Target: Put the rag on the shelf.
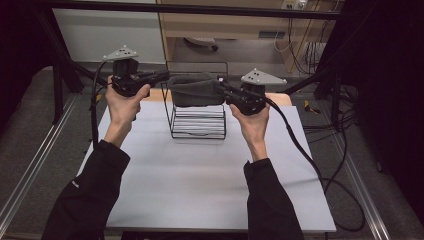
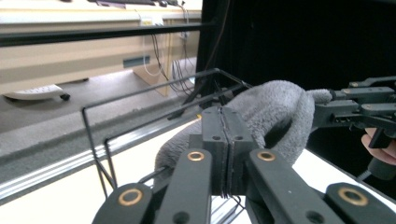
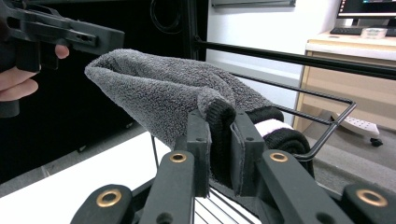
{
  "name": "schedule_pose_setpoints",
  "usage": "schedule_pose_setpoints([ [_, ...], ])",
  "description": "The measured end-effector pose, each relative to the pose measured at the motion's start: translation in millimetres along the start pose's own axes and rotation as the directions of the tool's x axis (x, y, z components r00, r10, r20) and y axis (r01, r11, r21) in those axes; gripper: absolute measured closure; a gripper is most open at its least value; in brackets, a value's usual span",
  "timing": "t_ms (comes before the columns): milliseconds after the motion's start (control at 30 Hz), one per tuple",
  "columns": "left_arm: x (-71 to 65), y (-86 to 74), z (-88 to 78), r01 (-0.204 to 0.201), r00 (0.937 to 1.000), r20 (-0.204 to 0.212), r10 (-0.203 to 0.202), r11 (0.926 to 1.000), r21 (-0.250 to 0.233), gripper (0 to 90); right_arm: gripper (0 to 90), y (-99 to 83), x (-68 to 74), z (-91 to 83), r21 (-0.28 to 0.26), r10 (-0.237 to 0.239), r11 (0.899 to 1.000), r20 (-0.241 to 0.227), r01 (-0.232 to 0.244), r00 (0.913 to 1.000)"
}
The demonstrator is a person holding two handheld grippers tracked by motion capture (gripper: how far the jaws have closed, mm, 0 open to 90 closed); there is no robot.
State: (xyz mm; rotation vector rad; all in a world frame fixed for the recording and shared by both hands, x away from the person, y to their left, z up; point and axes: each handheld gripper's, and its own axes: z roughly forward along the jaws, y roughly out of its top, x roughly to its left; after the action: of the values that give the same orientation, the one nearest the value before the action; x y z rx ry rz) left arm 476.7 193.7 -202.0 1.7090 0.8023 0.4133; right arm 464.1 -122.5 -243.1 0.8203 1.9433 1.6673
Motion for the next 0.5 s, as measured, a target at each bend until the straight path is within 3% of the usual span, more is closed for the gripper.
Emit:
schedule_pose_setpoints([
  [367, -6.0, -13.7, 9.1, -0.030, 0.9991, 0.032, 0.028, 0.9967, 0.075, 89.7, 76.9, -7.1, -2.5, -2.0, -0.002, 0.015, 1.000, -0.024, -0.015, 0.9996],
  [500, -6.5, -18.1, 10.4, -0.035, 0.9989, 0.035, 0.032, 0.9955, 0.088, 89.7, 68.8, -6.0, -2.3, -4.4, 0.000, 0.027, 1.000, -0.035, -0.027, 0.9990],
])
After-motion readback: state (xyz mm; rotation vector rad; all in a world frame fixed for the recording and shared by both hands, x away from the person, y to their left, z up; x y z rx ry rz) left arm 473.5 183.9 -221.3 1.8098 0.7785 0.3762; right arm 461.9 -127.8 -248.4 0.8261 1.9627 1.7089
